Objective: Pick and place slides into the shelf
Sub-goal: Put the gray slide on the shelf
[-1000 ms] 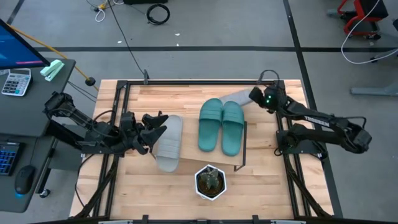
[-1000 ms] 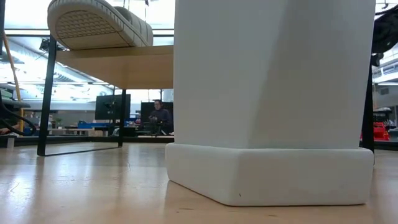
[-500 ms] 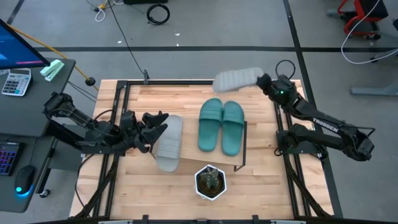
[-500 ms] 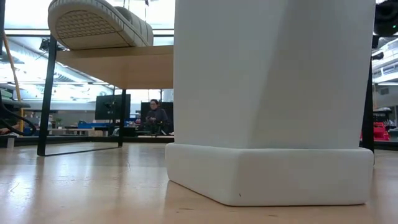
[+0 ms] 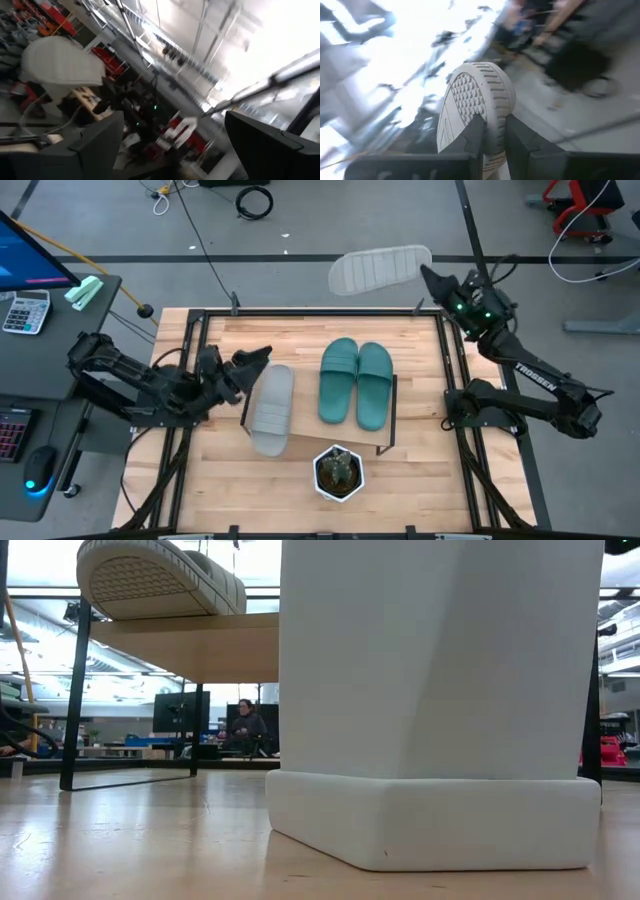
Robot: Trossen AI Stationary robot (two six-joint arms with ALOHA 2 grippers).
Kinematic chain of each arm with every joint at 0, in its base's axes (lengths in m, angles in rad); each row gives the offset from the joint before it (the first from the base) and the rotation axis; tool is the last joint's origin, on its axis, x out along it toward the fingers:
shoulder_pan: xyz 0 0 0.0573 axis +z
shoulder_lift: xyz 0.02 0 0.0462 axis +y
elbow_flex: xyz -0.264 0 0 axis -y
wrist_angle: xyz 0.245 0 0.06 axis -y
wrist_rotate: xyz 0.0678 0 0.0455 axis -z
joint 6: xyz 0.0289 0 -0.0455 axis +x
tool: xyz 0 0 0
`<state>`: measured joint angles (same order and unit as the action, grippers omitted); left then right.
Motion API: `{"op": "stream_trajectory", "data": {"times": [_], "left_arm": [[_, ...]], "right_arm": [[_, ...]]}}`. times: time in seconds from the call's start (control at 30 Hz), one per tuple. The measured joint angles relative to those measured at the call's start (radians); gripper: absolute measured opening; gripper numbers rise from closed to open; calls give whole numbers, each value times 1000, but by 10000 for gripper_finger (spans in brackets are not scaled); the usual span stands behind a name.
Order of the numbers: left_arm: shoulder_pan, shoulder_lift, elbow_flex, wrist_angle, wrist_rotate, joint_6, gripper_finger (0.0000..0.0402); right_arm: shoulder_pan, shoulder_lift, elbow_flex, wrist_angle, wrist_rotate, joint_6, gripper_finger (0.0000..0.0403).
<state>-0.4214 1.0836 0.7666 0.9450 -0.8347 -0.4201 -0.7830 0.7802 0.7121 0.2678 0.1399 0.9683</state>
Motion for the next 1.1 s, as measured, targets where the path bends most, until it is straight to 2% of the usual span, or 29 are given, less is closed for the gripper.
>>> {"op": "stream_trajectory", "data": {"times": [0.17,0.3,0.5,0.7,1.1], "left_arm": [[105,0,0,41,33,-179,353],[208,0,0,37,73,-281,353],[360,2,0,-39,233,-363,353],[464,3,0,-80,355,-403,353],[490,3,0,-80,474,-406,353]], "right_arm": [[8,21,95,41,-183,-32,52],[53,47,170,38,-255,-54,50],[148,116,259,37,-255,-53,49],[235,214,312,36,-224,-54,49],[278,382,399,55,-214,-64,48]]}}
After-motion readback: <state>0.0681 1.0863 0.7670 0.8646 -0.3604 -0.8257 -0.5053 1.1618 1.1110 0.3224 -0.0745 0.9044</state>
